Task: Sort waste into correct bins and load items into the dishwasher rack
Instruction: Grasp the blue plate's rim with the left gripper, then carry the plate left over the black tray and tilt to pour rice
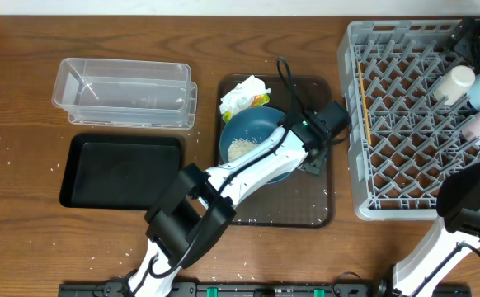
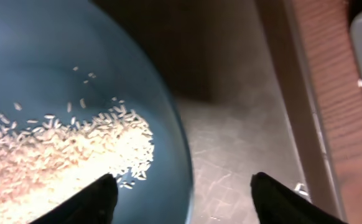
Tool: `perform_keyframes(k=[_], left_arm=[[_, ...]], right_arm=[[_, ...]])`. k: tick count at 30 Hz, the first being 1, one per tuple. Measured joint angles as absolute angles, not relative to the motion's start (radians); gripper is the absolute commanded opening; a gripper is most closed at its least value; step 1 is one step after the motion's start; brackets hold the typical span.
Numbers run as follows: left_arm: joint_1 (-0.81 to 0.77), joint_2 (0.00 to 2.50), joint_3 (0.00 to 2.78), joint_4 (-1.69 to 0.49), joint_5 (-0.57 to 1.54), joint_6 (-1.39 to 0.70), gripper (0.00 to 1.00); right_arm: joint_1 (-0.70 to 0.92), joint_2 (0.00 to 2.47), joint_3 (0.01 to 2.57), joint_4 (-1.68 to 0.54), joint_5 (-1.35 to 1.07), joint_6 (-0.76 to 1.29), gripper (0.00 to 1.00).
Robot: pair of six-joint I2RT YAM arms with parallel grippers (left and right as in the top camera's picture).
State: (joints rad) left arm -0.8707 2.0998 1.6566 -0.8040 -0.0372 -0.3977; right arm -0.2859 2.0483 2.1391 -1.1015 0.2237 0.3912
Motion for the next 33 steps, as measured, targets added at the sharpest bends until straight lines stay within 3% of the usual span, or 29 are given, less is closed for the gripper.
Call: perform_keyframes(k=[3, 9, 22, 32, 33], left_arm=[[-0.870, 2.100, 1.636, -0.804, -0.055, -0.405, 0.54], [-0.873, 2.100, 1.598, -0.797, -0.064, -0.400, 0.51], [-0.902, 2.100, 1.584, -0.765, -0.068, -0.400, 0.35], [-0.902, 2.100, 1.562, -0.755, -0.071, -0.402, 0.19], [-0.902, 2.100, 1.562, -0.756, -0.072, -0.401, 0.13]], right_arm=[[-0.286, 2.048, 2.139, -1.102, 0.224, 0.391, 0.99], [-0.286, 2.048, 2.139, -1.102, 0.224, 0.391, 0.99], [-0.286, 2.048, 2.139, -1.102, 0.224, 0.391, 0.99], [-0.286, 2.048, 2.139, -1.102, 0.224, 0.392, 0.99], [-0.286, 2.048, 2.139, -1.102, 0.224, 0.391, 0.99]])
